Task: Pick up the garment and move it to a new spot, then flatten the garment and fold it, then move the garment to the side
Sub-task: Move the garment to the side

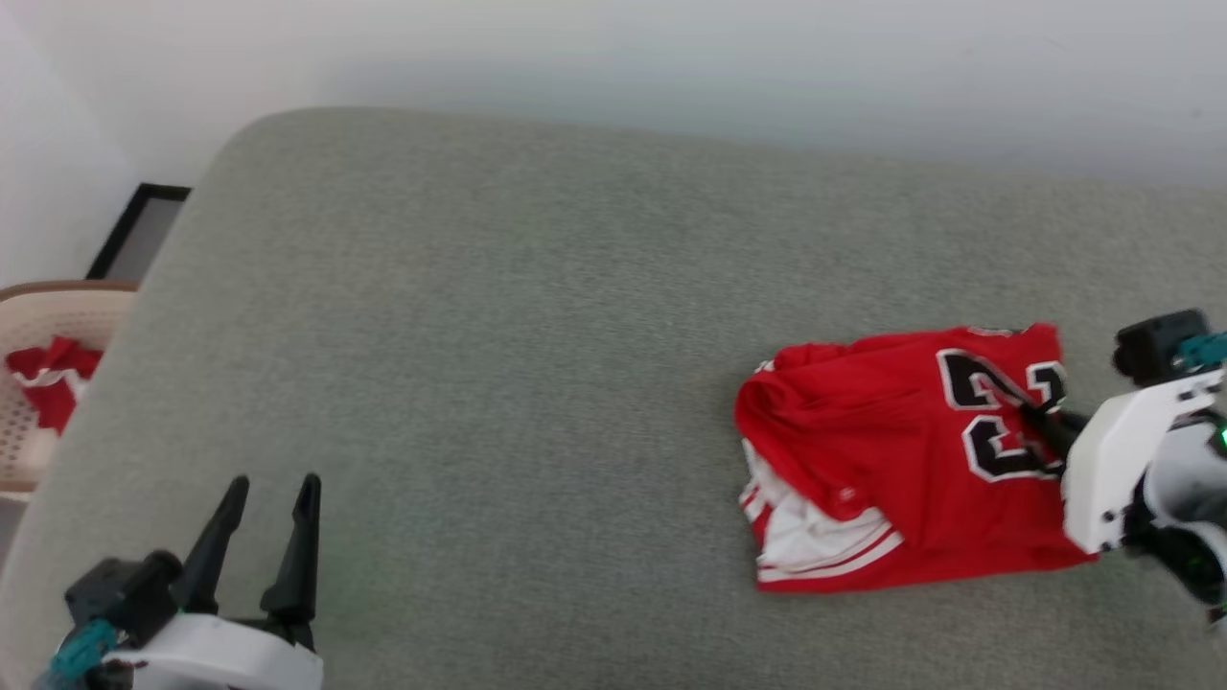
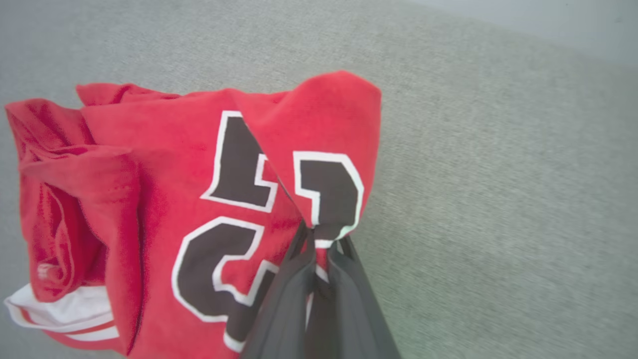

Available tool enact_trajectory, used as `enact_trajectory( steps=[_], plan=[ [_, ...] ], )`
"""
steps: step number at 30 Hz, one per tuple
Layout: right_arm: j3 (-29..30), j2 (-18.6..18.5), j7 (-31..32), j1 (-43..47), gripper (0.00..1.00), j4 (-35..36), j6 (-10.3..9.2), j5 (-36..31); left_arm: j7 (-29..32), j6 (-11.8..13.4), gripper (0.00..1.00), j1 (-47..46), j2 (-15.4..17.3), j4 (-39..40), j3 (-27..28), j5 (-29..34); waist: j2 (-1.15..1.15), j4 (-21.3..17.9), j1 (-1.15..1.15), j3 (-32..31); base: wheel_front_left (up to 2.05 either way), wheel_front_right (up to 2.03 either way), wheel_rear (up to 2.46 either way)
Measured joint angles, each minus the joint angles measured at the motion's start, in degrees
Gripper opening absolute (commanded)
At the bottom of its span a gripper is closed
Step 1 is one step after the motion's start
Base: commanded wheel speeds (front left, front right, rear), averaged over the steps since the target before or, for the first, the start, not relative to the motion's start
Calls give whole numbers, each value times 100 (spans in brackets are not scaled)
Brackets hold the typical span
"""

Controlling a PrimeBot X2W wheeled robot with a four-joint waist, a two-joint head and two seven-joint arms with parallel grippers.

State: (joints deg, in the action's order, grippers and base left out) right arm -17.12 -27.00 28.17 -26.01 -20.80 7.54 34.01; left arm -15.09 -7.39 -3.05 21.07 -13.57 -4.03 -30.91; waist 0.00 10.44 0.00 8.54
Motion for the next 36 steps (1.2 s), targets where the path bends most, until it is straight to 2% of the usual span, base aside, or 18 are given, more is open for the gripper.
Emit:
enact_trajectory(
  steps=[8,16,26,36],
  plan=[
    [534,-390,365,-61,0,698,0,-361,-1,0,100,-414,77,146,-224,32,0,-434,0,224,0,0,0],
    [921,-694,365,-287,0,1025,0,-735,-1,0,100,-1072,308,229,-622,56,0,-942,0,614,0,0,0],
    [1311,-936,200,-414,0,1037,0,-1076,-3,0,100,-1662,625,285,-1011,14,0,-1635,0,1162,0,0,0],
    [1635,-1359,-414,-648,0,740,0,-1567,-4,0,100,-2034,943,353,-1287,-54,0,-2187,0,1737,0,0,0]
  ],
)
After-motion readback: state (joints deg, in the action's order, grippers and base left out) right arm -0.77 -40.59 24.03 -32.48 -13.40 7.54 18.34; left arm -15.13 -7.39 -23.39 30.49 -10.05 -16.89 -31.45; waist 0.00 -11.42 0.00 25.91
